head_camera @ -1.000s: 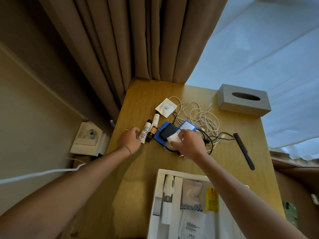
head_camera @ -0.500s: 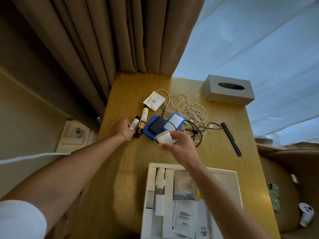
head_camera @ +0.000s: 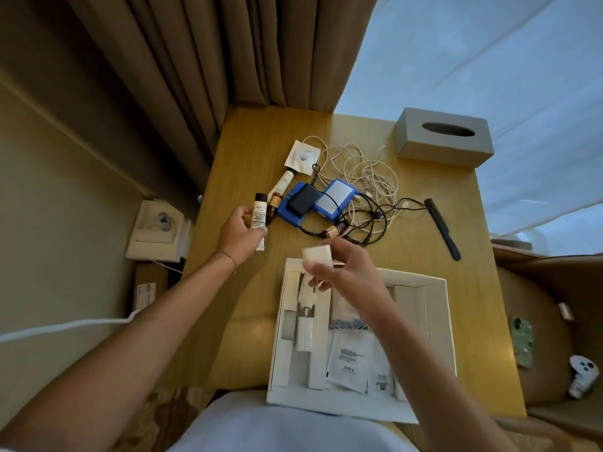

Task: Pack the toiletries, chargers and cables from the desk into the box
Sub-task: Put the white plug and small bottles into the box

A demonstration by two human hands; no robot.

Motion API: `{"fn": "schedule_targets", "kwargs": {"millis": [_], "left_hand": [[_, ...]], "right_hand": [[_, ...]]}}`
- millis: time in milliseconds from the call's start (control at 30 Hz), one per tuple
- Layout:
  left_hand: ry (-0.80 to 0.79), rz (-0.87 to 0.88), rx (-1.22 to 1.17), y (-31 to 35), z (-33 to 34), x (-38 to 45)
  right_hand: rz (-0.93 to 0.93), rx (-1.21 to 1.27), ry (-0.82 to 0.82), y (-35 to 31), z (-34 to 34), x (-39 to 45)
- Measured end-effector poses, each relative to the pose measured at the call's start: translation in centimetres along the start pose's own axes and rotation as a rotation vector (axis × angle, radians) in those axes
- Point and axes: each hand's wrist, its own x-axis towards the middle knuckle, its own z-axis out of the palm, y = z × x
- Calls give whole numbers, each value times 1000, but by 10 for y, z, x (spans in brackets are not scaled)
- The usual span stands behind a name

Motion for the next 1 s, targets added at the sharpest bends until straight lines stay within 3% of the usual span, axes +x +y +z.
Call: {"fn": "schedule_targets", "kwargs": {"millis": [200,367,533,733,867,1000], "left_hand": [[-19,24,-202,24,-11,-71],[47,-22,-246,22,-9,-111],[53,-62,-264,11,-1,-131],[130,-25,-204,11,2,-147],[186,18,-144,17,4,-157],[137,52,-126,27,10,-168]], "right_hand": [[98,-237,-165,34,5,-32],[188,-376,-260,65,7,-48],[192,-678,-322,92,18,-57],[59,-944,-274,106,34,-68],[26,-997,-246,109,42,-66],[20,-1004,-246,107,46,-65]]}}
